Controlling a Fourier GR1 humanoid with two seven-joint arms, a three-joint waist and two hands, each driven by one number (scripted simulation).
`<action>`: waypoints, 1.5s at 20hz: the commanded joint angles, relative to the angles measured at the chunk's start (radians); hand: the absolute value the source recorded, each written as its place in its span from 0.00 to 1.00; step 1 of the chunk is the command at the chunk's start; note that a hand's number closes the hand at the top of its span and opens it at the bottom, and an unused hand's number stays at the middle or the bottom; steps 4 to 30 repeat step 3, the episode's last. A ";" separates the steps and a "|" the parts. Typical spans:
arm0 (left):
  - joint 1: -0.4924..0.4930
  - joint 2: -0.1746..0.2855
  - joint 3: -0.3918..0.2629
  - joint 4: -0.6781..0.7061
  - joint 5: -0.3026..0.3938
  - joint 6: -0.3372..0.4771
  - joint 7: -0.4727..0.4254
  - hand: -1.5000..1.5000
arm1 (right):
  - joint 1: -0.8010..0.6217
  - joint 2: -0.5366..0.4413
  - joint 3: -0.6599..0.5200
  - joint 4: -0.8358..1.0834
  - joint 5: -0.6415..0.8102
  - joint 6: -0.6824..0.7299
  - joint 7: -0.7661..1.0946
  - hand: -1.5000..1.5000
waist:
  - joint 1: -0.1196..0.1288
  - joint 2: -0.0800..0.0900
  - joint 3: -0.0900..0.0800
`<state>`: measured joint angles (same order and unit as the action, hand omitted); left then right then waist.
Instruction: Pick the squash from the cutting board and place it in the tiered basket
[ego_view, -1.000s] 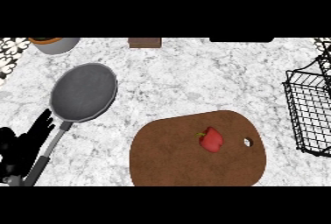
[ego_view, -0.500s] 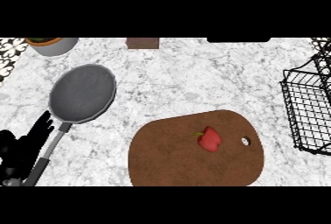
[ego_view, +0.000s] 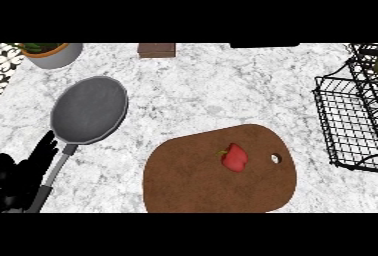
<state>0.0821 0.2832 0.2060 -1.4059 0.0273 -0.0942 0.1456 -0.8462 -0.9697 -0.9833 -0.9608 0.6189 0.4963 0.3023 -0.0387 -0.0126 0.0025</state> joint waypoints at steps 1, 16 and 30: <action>-0.001 0.029 0.028 0.056 0.010 -0.029 -0.035 0.50 | 0.119 -0.060 -0.185 0.027 -0.139 0.113 -0.079 0.00 | -0.006 0.005 -0.001; 0.019 0.000 -0.006 0.007 -0.010 -0.010 -0.001 0.50 | 0.220 -0.096 -0.261 0.046 -0.183 0.211 -0.115 0.00 | -0.008 0.003 0.000; 0.019 0.000 -0.006 0.007 -0.010 -0.010 -0.001 0.50 | 0.220 -0.096 -0.261 0.046 -0.183 0.211 -0.115 0.00 | -0.008 0.003 0.000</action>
